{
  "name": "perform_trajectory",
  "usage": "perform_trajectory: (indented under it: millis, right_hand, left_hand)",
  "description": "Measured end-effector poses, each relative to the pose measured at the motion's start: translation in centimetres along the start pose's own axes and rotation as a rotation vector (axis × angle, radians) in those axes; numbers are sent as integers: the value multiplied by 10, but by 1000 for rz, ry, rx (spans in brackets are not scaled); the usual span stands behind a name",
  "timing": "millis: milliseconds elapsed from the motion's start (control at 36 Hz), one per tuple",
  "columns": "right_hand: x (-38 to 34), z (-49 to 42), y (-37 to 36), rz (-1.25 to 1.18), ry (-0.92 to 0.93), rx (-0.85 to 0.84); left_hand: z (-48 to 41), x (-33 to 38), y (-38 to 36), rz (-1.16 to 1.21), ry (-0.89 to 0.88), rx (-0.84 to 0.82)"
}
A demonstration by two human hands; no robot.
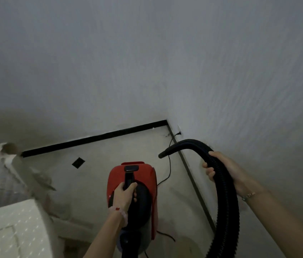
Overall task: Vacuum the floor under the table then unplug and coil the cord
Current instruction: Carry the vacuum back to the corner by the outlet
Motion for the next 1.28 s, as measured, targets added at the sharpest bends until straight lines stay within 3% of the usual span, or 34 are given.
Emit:
perform_trajectory:
  millis: [472, 750, 972, 1167, 1278]
  right_hand:
    - [-195, -294, 3, 0, -130, -2]
    - [-260, -414, -8, 41, -142, 5]
    - [-287, -521, -2, -34, -79, 112]
    - [-281, -601, 0, 141, -91, 371]
    - [-278, -639, 3, 80, -26, 436]
  left_hand:
    - [-284, 148, -25, 47, 91, 80]
    - [-405, 215, -33, 75, 147, 41]
    - [-554, 242, -17, 15, 261, -92]
    - [-670, 249, -2, -129, 408, -258]
    - [-725, 251, 0, -148, 458, -302]
Point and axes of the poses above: each hand's wrist, its own z-axis away from the middle knuckle, its own y-axis out of the back of the hand, x = y × z, the point moved 4 cm from there along -z, towards the middle knuckle, and after that the axes turned 13 degrees about -x, right-handed, at the moved point
